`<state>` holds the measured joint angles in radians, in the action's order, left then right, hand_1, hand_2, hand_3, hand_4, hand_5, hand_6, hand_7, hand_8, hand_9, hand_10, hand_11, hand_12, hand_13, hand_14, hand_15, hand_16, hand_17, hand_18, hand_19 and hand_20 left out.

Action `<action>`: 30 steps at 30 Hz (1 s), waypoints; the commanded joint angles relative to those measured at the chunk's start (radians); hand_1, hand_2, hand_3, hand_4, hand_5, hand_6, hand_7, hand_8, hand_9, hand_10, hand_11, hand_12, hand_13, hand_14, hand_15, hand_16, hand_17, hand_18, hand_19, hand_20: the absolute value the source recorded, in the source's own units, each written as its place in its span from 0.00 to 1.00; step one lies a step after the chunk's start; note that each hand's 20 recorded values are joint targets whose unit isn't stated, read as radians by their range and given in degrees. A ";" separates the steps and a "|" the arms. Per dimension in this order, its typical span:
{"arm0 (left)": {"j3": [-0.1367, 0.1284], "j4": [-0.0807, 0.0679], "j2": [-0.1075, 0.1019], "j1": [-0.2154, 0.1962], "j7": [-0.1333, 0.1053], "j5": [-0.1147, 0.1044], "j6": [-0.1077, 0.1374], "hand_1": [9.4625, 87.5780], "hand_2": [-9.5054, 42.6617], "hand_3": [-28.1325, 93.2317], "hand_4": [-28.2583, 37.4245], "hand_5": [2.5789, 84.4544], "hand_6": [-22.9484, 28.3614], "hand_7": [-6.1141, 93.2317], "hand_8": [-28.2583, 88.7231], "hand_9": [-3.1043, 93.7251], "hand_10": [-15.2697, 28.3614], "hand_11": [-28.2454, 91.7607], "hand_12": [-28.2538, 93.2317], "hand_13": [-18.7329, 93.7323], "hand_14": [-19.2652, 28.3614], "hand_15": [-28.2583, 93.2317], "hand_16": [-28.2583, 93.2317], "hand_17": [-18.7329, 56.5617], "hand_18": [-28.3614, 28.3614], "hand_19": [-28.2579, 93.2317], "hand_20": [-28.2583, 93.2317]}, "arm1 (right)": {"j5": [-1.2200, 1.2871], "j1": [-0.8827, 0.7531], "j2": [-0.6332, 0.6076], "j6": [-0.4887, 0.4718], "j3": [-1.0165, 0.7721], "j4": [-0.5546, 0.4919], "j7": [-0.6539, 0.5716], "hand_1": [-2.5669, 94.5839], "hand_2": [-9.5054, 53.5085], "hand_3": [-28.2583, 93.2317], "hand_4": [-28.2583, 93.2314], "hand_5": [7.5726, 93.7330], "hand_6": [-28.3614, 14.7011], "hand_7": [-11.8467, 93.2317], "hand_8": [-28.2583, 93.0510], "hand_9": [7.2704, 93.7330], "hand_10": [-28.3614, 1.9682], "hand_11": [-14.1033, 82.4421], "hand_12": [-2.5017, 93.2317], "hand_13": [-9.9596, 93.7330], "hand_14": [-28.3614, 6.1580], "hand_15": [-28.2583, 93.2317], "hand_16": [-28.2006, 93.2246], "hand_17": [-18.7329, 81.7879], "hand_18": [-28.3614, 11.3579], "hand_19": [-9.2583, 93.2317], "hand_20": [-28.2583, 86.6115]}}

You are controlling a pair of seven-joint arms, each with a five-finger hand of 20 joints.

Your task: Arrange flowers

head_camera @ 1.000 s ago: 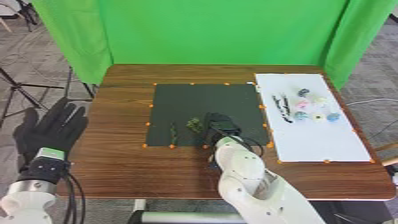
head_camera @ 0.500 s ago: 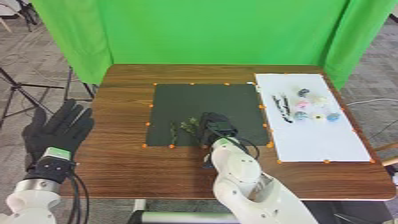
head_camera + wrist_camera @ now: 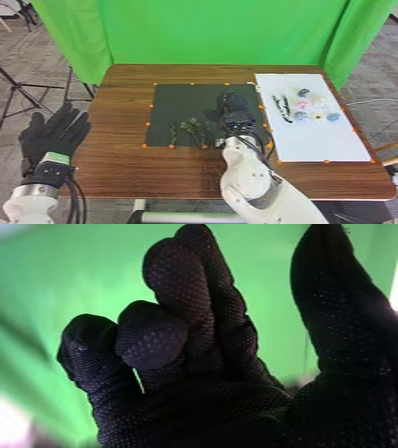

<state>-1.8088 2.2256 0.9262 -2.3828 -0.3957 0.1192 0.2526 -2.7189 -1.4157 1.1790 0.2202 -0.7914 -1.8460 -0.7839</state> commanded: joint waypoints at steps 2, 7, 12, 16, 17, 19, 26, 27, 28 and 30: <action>-0.016 0.023 0.008 -0.053 -0.048 -0.007 0.014 0.25 0.35 0.82 0.00 0.44 0.59 0.24 0.16 0.36 0.68 0.40 0.32 0.36 0.69 0.51 0.15 0.23 0.65 0.46 0.28 | 0.315 0.162 -0.149 -0.325 -0.187 0.069 -0.106 0.33 0.00 0.77 0.07 0.61 0.39 0.23 0.17 0.76 0.34 0.61 0.39 0.76 0.34 0.84 0.60 0.65 0.02 1.00 0.70; -0.017 0.021 0.007 -0.049 -0.048 -0.013 0.016 0.25 0.34 0.82 0.00 0.43 0.59 0.25 0.16 0.36 0.68 0.41 0.33 0.36 0.69 0.51 0.15 0.23 0.65 0.45 0.28 | 0.362 0.228 -0.201 -0.382 -0.193 0.154 -0.120 0.32 0.00 0.75 0.05 0.60 0.37 0.20 0.17 0.75 0.33 0.63 0.41 0.76 0.34 0.85 0.61 0.65 0.02 1.00 0.70; -0.025 0.019 0.005 -0.049 -0.044 -0.012 0.011 0.25 0.34 0.82 0.00 0.43 0.59 0.25 0.16 0.36 0.68 0.41 0.33 0.36 0.69 0.51 0.16 0.23 0.64 0.45 0.28 | 0.399 0.264 -0.240 -0.465 -0.169 0.207 -0.139 0.32 0.00 0.75 0.03 0.60 0.37 0.20 0.17 0.74 0.33 0.64 0.41 0.76 0.33 0.85 0.61 0.64 0.02 1.00 0.70; -0.029 0.020 0.010 -0.055 -0.039 -0.014 0.011 0.25 0.34 0.82 0.00 0.43 0.59 0.25 0.16 0.36 0.68 0.41 0.32 0.36 0.69 0.51 0.16 0.23 0.64 0.45 0.28 | 0.410 0.263 -0.257 -0.485 -0.167 0.227 -0.145 0.32 0.00 0.74 0.03 0.59 0.36 0.19 0.18 0.74 0.32 0.64 0.42 0.76 0.34 0.85 0.62 0.64 0.02 1.00 0.71; -0.029 0.020 0.010 -0.060 -0.043 -0.016 0.010 0.25 0.34 0.82 0.00 0.43 0.59 0.25 0.16 0.36 0.68 0.41 0.32 0.36 0.69 0.51 0.16 0.23 0.64 0.45 0.28 | 0.428 0.267 -0.255 -0.503 -0.168 0.233 -0.146 0.32 0.00 0.74 0.03 0.59 0.36 0.20 0.18 0.74 0.32 0.64 0.42 0.76 0.34 0.85 0.62 0.64 0.02 1.00 0.71; -0.028 0.020 0.008 -0.060 -0.043 -0.015 0.007 0.25 0.34 0.82 0.00 0.43 0.59 0.25 0.16 0.36 0.68 0.41 0.33 0.36 0.69 0.52 0.16 0.23 0.65 0.45 0.28 | 0.442 0.265 -0.254 -0.528 -0.166 0.247 -0.147 0.33 0.00 0.74 0.02 0.60 0.36 0.20 0.18 0.74 0.32 0.64 0.42 0.76 0.34 0.85 0.62 0.64 0.02 1.00 0.71; -0.028 0.023 0.009 -0.063 -0.041 -0.017 0.011 0.25 0.34 0.82 0.00 0.43 0.59 0.25 0.16 0.36 0.69 0.41 0.32 0.37 0.70 0.52 0.15 0.23 0.65 0.46 0.28 | 0.460 0.265 -0.222 -0.565 -0.147 0.303 -0.149 0.33 0.00 0.71 0.01 0.60 0.37 0.20 0.18 0.74 0.33 0.65 0.42 0.76 0.33 0.85 0.62 0.64 0.02 1.00 0.71; -0.031 0.026 0.012 -0.064 -0.040 -0.020 0.014 0.25 0.34 0.82 0.00 0.43 0.59 0.25 0.16 0.36 0.69 0.41 0.32 0.37 0.70 0.52 0.15 0.23 0.65 0.46 0.28 | 0.468 0.272 -0.215 -0.562 -0.143 0.314 -0.155 0.33 0.00 0.70 0.01 0.60 0.37 0.20 0.18 0.74 0.33 0.65 0.42 0.76 0.33 0.85 0.62 0.64 0.02 1.00 0.71; -0.036 0.030 0.015 -0.065 -0.031 -0.020 0.019 0.25 0.34 0.82 0.00 0.43 0.59 0.25 0.16 0.36 0.69 0.41 0.32 0.37 0.70 0.52 0.15 0.23 0.65 0.46 0.28 | 0.470 0.277 -0.210 -0.555 -0.133 0.329 -0.154 0.33 0.00 0.70 0.01 0.60 0.37 0.20 0.18 0.74 0.32 0.64 0.42 0.76 0.33 0.85 0.62 0.64 0.02 1.00 0.71; -0.039 0.037 0.016 -0.067 -0.039 -0.029 0.034 0.25 0.35 0.82 0.00 0.43 0.59 0.25 0.16 0.36 0.69 0.41 0.32 0.36 0.70 0.52 0.15 0.23 0.65 0.46 0.28 | 0.457 0.284 -0.202 -0.554 -0.124 0.355 -0.138 0.33 0.00 0.70 0.01 0.60 0.37 0.20 0.18 0.74 0.33 0.65 0.42 0.76 0.34 0.85 0.62 0.64 0.03 1.00 0.71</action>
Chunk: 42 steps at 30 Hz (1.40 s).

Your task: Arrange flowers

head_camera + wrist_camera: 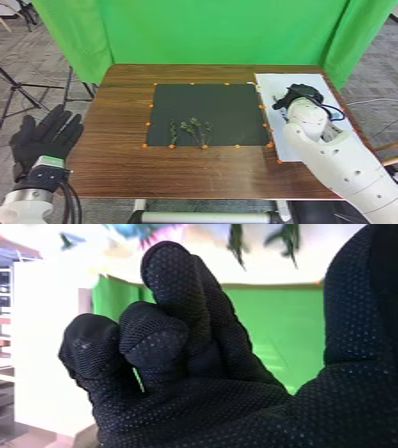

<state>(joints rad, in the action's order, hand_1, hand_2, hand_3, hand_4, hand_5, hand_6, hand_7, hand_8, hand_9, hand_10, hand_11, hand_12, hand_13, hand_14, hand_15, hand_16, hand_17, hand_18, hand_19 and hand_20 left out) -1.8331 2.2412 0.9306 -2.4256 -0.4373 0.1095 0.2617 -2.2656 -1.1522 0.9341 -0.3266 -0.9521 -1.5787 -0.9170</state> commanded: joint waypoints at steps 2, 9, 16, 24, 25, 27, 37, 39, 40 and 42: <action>-0.022 0.023 0.011 -0.032 -0.006 -0.029 0.018 0.25 0.35 0.82 0.00 0.43 0.59 0.25 0.16 0.36 0.68 0.41 0.32 0.36 0.70 0.52 0.15 0.23 0.65 0.46 0.28 | 0.013 0.029 0.045 -0.018 0.052 0.104 -0.006 0.34 0.00 0.71 0.01 0.60 0.39 0.21 0.18 0.74 0.34 0.65 0.42 0.76 0.34 0.85 0.62 0.64 0.03 1.00 0.71; -0.019 0.019 0.014 -0.032 0.002 -0.026 0.011 0.25 0.35 0.82 0.00 0.44 0.59 0.25 0.16 0.36 0.69 0.41 0.32 0.36 0.70 0.52 0.15 0.22 0.65 0.46 0.28 | 0.012 0.009 0.046 -0.019 0.083 0.130 0.027 0.45 0.00 0.79 0.01 0.70 0.52 0.31 0.17 0.78 0.43 0.67 0.41 0.78 0.39 0.85 0.61 0.64 0.05 1.00 0.70; -0.018 0.020 0.020 -0.033 0.008 -0.022 0.010 0.25 0.35 0.82 0.00 0.44 0.59 0.25 0.16 0.36 0.69 0.41 0.32 0.36 0.70 0.52 0.15 0.22 0.65 0.46 0.28 | 0.048 -0.015 0.059 -0.038 0.072 0.136 0.023 0.62 0.00 0.79 0.01 0.79 0.60 0.40 0.36 0.86 0.55 0.59 0.54 0.81 0.43 0.84 0.61 0.65 0.05 1.00 0.69; -0.010 0.018 0.022 -0.029 0.011 -0.024 0.010 0.25 0.35 0.82 0.00 0.44 0.59 0.25 0.16 0.36 0.69 0.41 0.32 0.36 0.70 0.52 0.15 0.22 0.65 0.46 0.28 | 0.003 -0.050 0.036 0.067 0.057 0.099 0.038 0.58 0.00 0.84 0.08 0.78 0.61 0.46 0.41 0.87 0.56 0.57 0.56 0.82 0.44 0.84 0.61 0.66 0.05 1.00 0.69; -0.011 0.017 0.022 -0.030 0.011 -0.022 0.005 0.25 0.35 0.82 0.00 0.44 0.59 0.25 0.16 0.36 0.69 0.41 0.32 0.36 0.70 0.52 0.15 0.22 0.65 0.46 0.28 | -0.009 -0.055 0.030 0.095 0.056 0.093 0.040 0.57 0.00 0.85 0.09 0.77 0.60 0.47 0.42 0.86 0.57 0.56 0.57 0.82 0.44 0.83 0.61 0.66 0.05 1.00 0.69; -0.012 0.017 0.022 -0.031 0.008 -0.021 0.004 0.25 0.36 0.83 0.00 0.44 0.59 0.25 0.16 0.36 0.69 0.41 0.32 0.36 0.70 0.52 0.15 0.23 0.65 0.46 0.28 | -0.029 -0.063 0.017 0.137 0.051 0.077 0.036 0.54 0.00 0.86 0.13 0.74 0.58 0.51 0.42 0.86 0.59 0.52 0.58 0.81 0.46 0.82 0.60 0.66 0.06 1.00 0.69; -0.034 0.025 0.022 -0.045 0.007 -0.058 -0.020 0.25 0.36 0.83 0.00 0.44 0.59 0.25 0.16 0.36 0.68 0.41 0.32 0.36 0.70 0.52 0.15 0.23 0.65 0.46 0.28 | -0.087 -0.076 -0.064 0.247 0.039 -0.087 0.021 0.53 0.00 0.88 0.16 0.74 0.54 0.56 0.42 0.87 0.57 0.54 0.57 0.83 0.47 0.82 0.59 0.69 0.06 1.00 0.70; -0.031 0.024 0.019 -0.046 0.005 -0.048 -0.017 0.25 0.35 0.83 0.00 0.44 0.59 0.25 0.16 0.36 0.69 0.41 0.32 0.36 0.70 0.52 0.15 0.23 0.65 0.46 0.28 | -0.079 -0.096 -0.068 0.249 0.018 -0.145 0.021 0.53 0.00 0.88 0.16 0.74 0.54 0.56 0.42 0.87 0.57 0.54 0.57 0.84 0.47 0.82 0.59 0.69 0.06 1.00 0.71; -0.031 0.022 0.019 -0.044 0.007 -0.048 -0.020 0.25 0.35 0.83 0.00 0.44 0.59 0.25 0.16 0.36 0.69 0.41 0.32 0.36 0.70 0.52 0.15 0.23 0.65 0.46 0.28 | -0.074 -0.108 -0.068 0.257 0.007 -0.173 0.022 0.53 0.00 0.88 0.16 0.74 0.54 0.56 0.42 0.87 0.57 0.54 0.57 0.84 0.47 0.82 0.59 0.69 0.06 1.00 0.71; -0.029 0.020 0.018 -0.041 0.009 -0.052 -0.024 0.25 0.35 0.83 0.00 0.44 0.59 0.25 0.16 0.36 0.69 0.41 0.32 0.36 0.70 0.52 0.15 0.23 0.65 0.46 0.28 | -0.072 -0.134 -0.062 0.268 -0.008 -0.225 0.026 0.53 0.00 0.88 0.16 0.74 0.54 0.55 0.42 0.87 0.57 0.54 0.57 0.84 0.47 0.82 0.59 0.69 0.06 1.00 0.71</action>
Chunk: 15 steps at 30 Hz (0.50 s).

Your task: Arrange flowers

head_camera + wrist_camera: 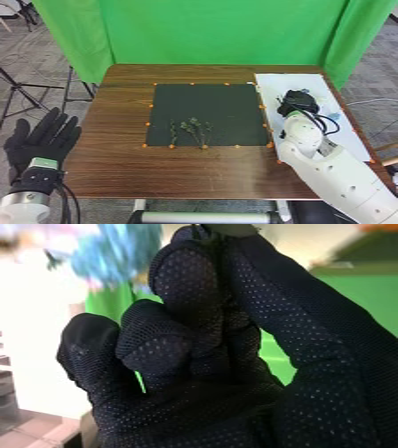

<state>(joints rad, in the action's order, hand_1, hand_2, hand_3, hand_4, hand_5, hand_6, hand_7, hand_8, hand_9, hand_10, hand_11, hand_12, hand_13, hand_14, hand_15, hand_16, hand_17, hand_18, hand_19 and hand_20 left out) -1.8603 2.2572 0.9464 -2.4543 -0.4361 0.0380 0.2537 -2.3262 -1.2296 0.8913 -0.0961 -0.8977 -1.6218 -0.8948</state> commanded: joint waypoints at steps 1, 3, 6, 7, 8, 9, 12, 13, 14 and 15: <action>0.000 0.003 0.001 -0.008 0.011 0.026 -0.015 0.25 0.35 0.83 0.00 0.44 0.59 0.25 0.16 0.36 0.69 0.41 0.32 0.36 0.70 0.52 0.15 0.23 0.65 0.46 0.28 | -0.005 -0.071 -0.011 0.033 -0.073 -0.206 0.006 0.53 0.00 0.88 0.16 0.74 0.54 0.55 0.42 0.87 0.57 0.54 0.57 0.84 0.47 0.82 0.59 0.69 0.06 1.00 0.71; 0.000 0.001 0.000 -0.004 0.014 0.026 -0.018 0.25 0.35 0.83 0.00 0.44 0.59 0.25 0.16 0.36 0.69 0.41 0.32 0.36 0.70 0.52 0.15 0.23 0.65 0.46 0.28 | 0.042 -0.096 0.014 0.014 -0.095 -0.251 0.004 0.53 0.00 0.88 0.16 0.74 0.54 0.55 0.42 0.87 0.56 0.54 0.57 0.84 0.46 0.82 0.59 0.69 0.06 1.00 0.72; 0.001 -0.002 -0.002 -0.001 0.014 0.028 -0.018 0.25 0.35 0.83 0.00 0.44 0.59 0.25 0.16 0.36 0.69 0.41 0.32 0.36 0.70 0.52 0.15 0.23 0.65 0.46 0.28 | 0.068 -0.126 0.064 0.021 -0.105 -0.283 0.005 0.53 0.00 0.88 0.17 0.74 0.54 0.55 0.42 0.87 0.56 0.54 0.57 0.84 0.46 0.82 0.60 0.69 0.05 1.00 0.72; 0.002 -0.002 -0.003 -0.001 0.012 0.024 -0.015 0.25 0.35 0.83 0.00 0.44 0.59 0.25 0.16 0.36 0.69 0.41 0.32 0.36 0.70 0.52 0.15 0.23 0.65 0.46 0.28 | 0.069 -0.130 0.082 0.027 -0.100 -0.286 0.008 0.53 0.00 0.87 0.17 0.74 0.54 0.55 0.42 0.87 0.56 0.54 0.57 0.84 0.46 0.82 0.60 0.69 0.06 1.00 0.72; 0.003 0.000 -0.005 -0.002 0.006 0.013 -0.013 0.25 0.35 0.83 0.00 0.44 0.59 0.25 0.16 0.36 0.69 0.41 0.32 0.36 0.70 0.52 0.15 0.23 0.65 0.46 0.28 | 0.076 -0.133 0.100 0.020 -0.101 -0.287 0.011 0.53 0.00 0.87 0.17 0.74 0.55 0.55 0.42 0.87 0.56 0.54 0.57 0.84 0.46 0.82 0.60 0.69 0.05 1.00 0.72; 0.004 0.000 -0.004 -0.001 0.001 -0.004 -0.018 0.25 0.35 0.83 0.00 0.44 0.59 0.25 0.16 0.36 0.69 0.41 0.32 0.36 0.70 0.52 0.15 0.23 0.65 0.46 0.28 | 0.101 -0.136 0.124 0.007 -0.101 -0.295 0.004 0.53 0.00 0.87 0.17 0.74 0.55 0.55 0.42 0.87 0.56 0.54 0.57 0.84 0.46 0.82 0.60 0.69 0.06 1.00 0.72; 0.011 -0.006 -0.007 0.012 0.004 0.007 -0.021 0.25 0.35 0.83 0.00 0.44 0.59 0.25 0.16 0.36 0.69 0.41 0.32 0.36 0.70 0.52 0.15 0.23 0.65 0.46 0.28 | 0.088 -0.150 0.181 0.016 -0.094 -0.299 -0.010 0.53 0.00 0.87 0.17 0.75 0.55 0.54 0.42 0.87 0.55 0.54 0.57 0.84 0.46 0.82 0.60 0.69 0.06 1.00 0.72; 0.013 -0.006 -0.009 0.013 0.003 0.007 -0.020 0.25 0.35 0.82 0.00 0.44 0.59 0.25 0.16 0.36 0.69 0.41 0.32 0.36 0.70 0.52 0.15 0.23 0.65 0.46 0.28 | 0.089 -0.155 0.197 0.018 -0.091 -0.300 -0.012 0.53 0.00 0.86 0.17 0.75 0.55 0.54 0.42 0.88 0.55 0.54 0.57 0.84 0.46 0.83 0.60 0.69 0.05 1.00 0.72; 0.017 -0.006 -0.011 0.015 0.003 0.001 -0.022 0.25 0.35 0.83 0.00 0.44 0.59 0.25 0.16 0.36 0.69 0.41 0.32 0.36 0.70 0.52 0.15 0.23 0.65 0.46 0.28 | 0.086 -0.165 0.209 0.015 -0.091 -0.303 -0.014 0.53 0.00 0.86 0.16 0.75 0.55 0.54 0.41 0.88 0.55 0.55 0.57 0.84 0.46 0.83 0.60 0.69 0.05 1.00 0.72; 0.019 -0.008 -0.009 0.021 0.010 0.003 -0.023 0.25 0.35 0.83 0.00 0.44 0.59 0.25 0.16 0.36 0.69 0.41 0.32 0.36 0.70 0.52 0.15 0.23 0.65 0.45 0.28 | 0.075 -0.171 0.223 0.016 -0.089 -0.301 -0.017 0.53 0.00 0.86 0.16 0.75 0.55 0.54 0.41 0.87 0.54 0.55 0.57 0.84 0.46 0.83 0.59 0.69 0.05 1.00 0.72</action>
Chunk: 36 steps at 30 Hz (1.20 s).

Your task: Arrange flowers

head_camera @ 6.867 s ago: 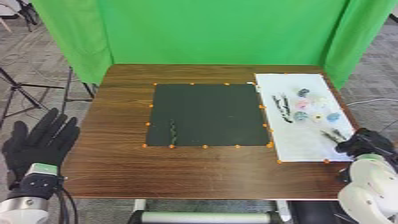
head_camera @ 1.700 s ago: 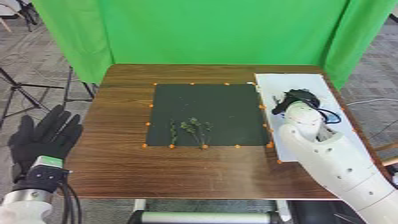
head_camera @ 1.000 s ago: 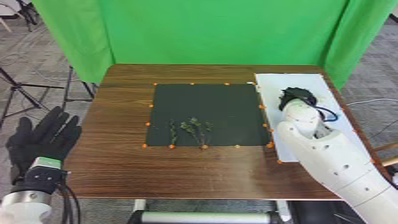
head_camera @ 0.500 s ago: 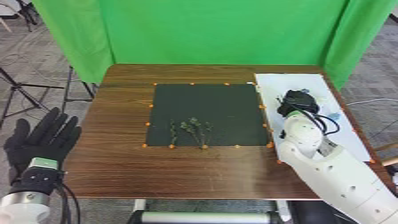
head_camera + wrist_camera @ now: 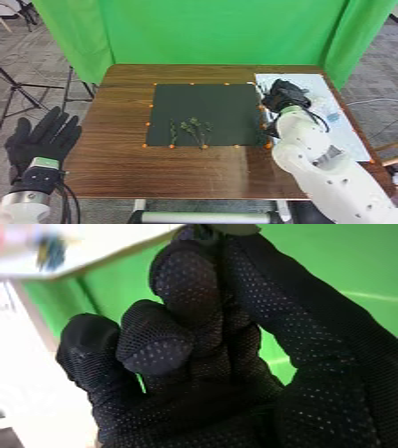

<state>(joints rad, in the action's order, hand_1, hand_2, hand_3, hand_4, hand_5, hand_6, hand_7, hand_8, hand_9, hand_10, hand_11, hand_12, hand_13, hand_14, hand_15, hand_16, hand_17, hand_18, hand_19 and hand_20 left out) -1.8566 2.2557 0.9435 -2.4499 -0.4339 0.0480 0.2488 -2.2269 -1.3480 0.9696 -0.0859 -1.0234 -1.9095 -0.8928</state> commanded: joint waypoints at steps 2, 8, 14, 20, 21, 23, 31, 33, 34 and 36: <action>0.019 -0.006 -0.008 0.013 0.006 -0.007 -0.016 0.25 0.35 0.83 0.00 0.44 0.59 0.25 0.16 0.36 0.69 0.41 0.32 0.37 0.70 0.52 0.15 0.23 0.65 0.46 0.28 | -0.038 -0.065 0.162 0.002 0.039 -0.009 -0.022 0.54 0.00 0.86 0.16 0.75 0.56 0.54 0.41 0.87 0.54 0.55 0.56 0.84 0.46 0.83 0.59 0.69 0.06 1.00 0.72; 0.016 -0.006 -0.007 0.010 0.008 -0.006 -0.013 0.25 0.35 0.83 0.00 0.44 0.59 0.25 0.16 0.36 0.69 0.41 0.32 0.37 0.70 0.52 0.15 0.23 0.65 0.46 0.28 | -0.061 -0.116 0.194 -0.024 0.035 -0.007 -0.048 0.55 0.00 0.86 0.15 0.75 0.56 0.53 0.41 0.87 0.55 0.55 0.56 0.84 0.46 0.83 0.60 0.69 0.05 1.00 0.72; 0.019 -0.007 -0.006 0.012 0.010 -0.003 -0.008 0.25 0.35 0.83 0.00 0.44 0.59 0.25 0.16 0.36 0.69 0.41 0.32 0.37 0.70 0.52 0.15 0.23 0.65 0.46 0.28 | -0.067 -0.142 0.223 -0.018 0.019 0.019 -0.050 0.55 0.00 0.85 0.14 0.75 0.56 0.53 0.41 0.87 0.54 0.56 0.56 0.84 0.46 0.83 0.60 0.69 0.06 1.00 0.72; 0.033 -0.020 -0.015 0.035 0.008 -0.030 0.008 0.25 0.35 0.82 0.00 0.44 0.59 0.25 0.16 0.36 0.69 0.41 0.32 0.37 0.70 0.52 0.15 0.23 0.65 0.46 0.28 | -0.051 -0.094 0.232 -0.003 0.059 0.100 -0.052 0.56 0.00 0.85 0.13 0.75 0.57 0.53 0.40 0.87 0.54 0.57 0.56 0.83 0.46 0.83 0.60 0.70 0.06 1.00 0.72; 0.035 -0.022 -0.016 0.037 0.010 -0.031 -0.006 0.25 0.35 0.82 0.00 0.44 0.59 0.25 0.16 0.36 0.69 0.41 0.32 0.37 0.70 0.52 0.15 0.23 0.65 0.46 0.28 | -0.052 -0.088 0.234 -0.001 0.063 0.109 -0.056 0.56 0.00 0.85 0.13 0.75 0.57 0.53 0.40 0.87 0.54 0.57 0.56 0.83 0.46 0.83 0.60 0.70 0.06 1.00 0.72; 0.037 -0.018 -0.012 0.036 0.018 -0.015 -0.011 0.26 0.35 0.82 0.00 0.44 0.59 0.25 0.16 0.36 0.69 0.41 0.32 0.37 0.70 0.52 0.15 0.23 0.65 0.46 0.28 | -0.056 -0.081 0.238 -0.007 0.068 0.120 -0.054 0.56 0.00 0.85 0.13 0.74 0.57 0.53 0.40 0.87 0.54 0.57 0.56 0.83 0.47 0.84 0.60 0.70 0.07 1.00 0.72; 0.037 -0.010 -0.012 0.034 0.019 -0.029 0.008 0.26 0.34 0.83 0.00 0.44 0.59 0.25 0.16 0.37 0.69 0.41 0.33 0.37 0.70 0.52 0.15 0.23 0.65 0.46 0.28 | -0.043 -0.096 0.247 -0.060 0.058 0.121 -0.069 0.54 0.00 0.85 0.13 0.74 0.57 0.53 0.40 0.87 0.54 0.57 0.56 0.83 0.47 0.84 0.60 0.70 0.07 1.00 0.72; 0.031 -0.010 -0.010 0.029 0.021 -0.027 0.005 0.25 0.34 0.83 0.00 0.44 0.59 0.25 0.16 0.37 0.68 0.41 0.33 0.37 0.70 0.53 0.15 0.23 0.65 0.46 0.28 | -0.043 -0.101 0.245 -0.096 0.054 0.117 -0.073 0.53 0.00 0.84 0.13 0.73 0.57 0.53 0.40 0.86 0.54 0.57 0.57 0.83 0.46 0.84 0.61 0.69 0.07 1.00 0.72; 0.028 -0.010 -0.009 0.028 0.024 -0.025 0.008 0.25 0.34 0.83 0.00 0.44 0.59 0.25 0.16 0.37 0.68 0.41 0.33 0.37 0.71 0.53 0.15 0.23 0.65 0.46 0.28 | -0.052 -0.104 0.245 -0.124 0.052 0.117 -0.071 0.53 0.00 0.84 0.12 0.73 0.56 0.52 0.39 0.85 0.53 0.57 0.56 0.83 0.46 0.84 0.61 0.69 0.07 1.00 0.72; 0.027 -0.010 -0.008 0.029 0.023 -0.028 0.008 0.26 0.34 0.83 0.00 0.44 0.59 0.26 0.16 0.37 0.69 0.41 0.33 0.37 0.70 0.53 0.15 0.22 0.65 0.46 0.28 | -0.031 -0.110 0.243 -0.130 0.048 0.110 -0.080 0.52 0.00 0.83 0.11 0.72 0.56 0.51 0.39 0.84 0.51 0.58 0.56 0.82 0.45 0.84 0.61 0.68 0.06 1.00 0.72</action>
<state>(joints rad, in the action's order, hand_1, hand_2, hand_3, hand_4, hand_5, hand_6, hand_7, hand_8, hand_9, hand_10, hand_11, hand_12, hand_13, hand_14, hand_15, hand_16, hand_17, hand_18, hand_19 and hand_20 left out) -1.8169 2.2382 0.9312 -2.4063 -0.4200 0.0292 0.2491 -2.2769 -1.4183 1.2121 -0.1225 -0.9731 -1.8050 -0.9455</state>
